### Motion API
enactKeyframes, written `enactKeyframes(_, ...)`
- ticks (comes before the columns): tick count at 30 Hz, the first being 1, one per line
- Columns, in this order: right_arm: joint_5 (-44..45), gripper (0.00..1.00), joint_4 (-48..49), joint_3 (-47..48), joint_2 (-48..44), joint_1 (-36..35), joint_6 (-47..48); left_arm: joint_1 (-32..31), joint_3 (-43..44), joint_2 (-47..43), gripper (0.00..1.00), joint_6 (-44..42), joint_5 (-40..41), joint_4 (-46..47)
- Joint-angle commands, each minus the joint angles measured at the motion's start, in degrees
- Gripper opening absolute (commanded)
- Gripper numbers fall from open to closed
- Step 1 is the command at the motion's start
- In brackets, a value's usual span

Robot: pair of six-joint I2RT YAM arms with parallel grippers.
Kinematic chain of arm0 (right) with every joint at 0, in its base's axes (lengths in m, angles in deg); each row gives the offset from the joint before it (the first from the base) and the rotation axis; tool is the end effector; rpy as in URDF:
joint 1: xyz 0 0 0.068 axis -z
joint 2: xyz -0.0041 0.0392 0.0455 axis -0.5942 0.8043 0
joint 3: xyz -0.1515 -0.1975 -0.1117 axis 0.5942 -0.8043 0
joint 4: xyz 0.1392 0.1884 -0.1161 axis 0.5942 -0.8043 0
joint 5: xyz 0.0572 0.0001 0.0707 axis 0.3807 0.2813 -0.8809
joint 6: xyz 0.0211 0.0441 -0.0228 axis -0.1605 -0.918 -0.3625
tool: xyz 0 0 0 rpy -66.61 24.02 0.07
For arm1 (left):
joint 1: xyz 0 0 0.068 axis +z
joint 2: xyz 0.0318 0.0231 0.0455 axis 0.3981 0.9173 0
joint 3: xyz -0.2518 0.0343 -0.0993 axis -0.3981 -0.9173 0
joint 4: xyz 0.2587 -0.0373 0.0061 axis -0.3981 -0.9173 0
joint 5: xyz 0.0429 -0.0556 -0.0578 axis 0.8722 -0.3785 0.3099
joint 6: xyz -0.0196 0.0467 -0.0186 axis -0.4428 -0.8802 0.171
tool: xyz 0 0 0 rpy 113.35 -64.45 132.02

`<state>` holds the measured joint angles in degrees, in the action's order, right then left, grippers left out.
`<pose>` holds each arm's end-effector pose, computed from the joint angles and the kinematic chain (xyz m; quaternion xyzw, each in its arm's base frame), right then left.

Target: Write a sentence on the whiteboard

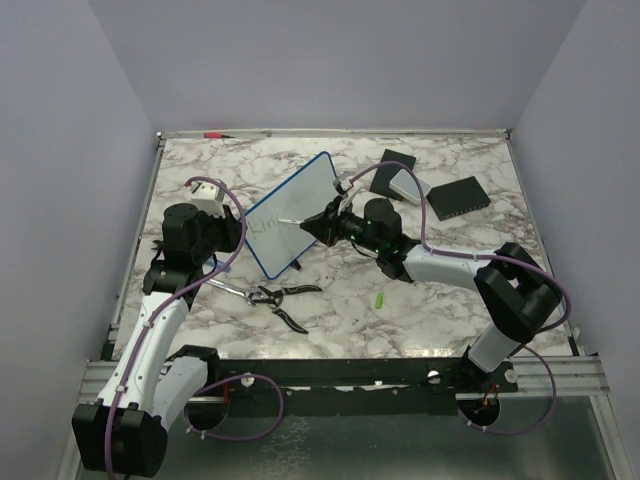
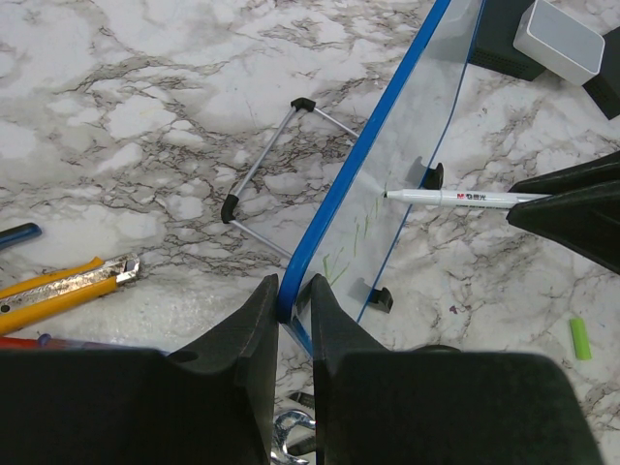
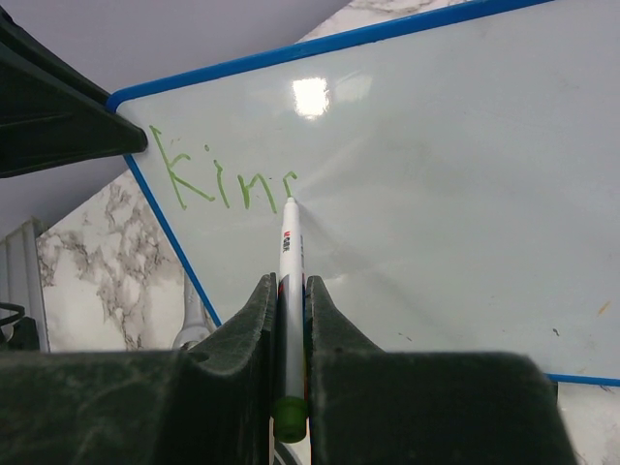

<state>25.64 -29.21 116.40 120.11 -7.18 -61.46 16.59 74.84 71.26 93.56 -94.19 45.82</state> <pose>0.2598 0.2600 0.2372 -0.2540 0.6891 0.4161 0.5361 0.1963 -0.0327 0.2935 0.0555 0.8261 -0.1800 0.5310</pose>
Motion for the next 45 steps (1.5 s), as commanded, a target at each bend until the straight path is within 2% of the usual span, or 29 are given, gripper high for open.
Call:
enactKeyframes(1,2.75,0.01,0.51,1.5,-0.11,0.28,1.03,-0.25,-0.88,-0.83,0.03,-1.01,0.36,-0.41)
enactKeyframes(23,3.32,0.01,-0.22,4.74,-1.9,0.29,2.82,-0.33,-0.86,-0.83,0.03,-0.96,0.3,-0.41)
enactKeyframes(45,3.28,0.01,1.14,-2.1,-0.79,0.14,-0.23,-0.4,-0.76,-0.65,0.03,-0.96,0.3,-0.32)
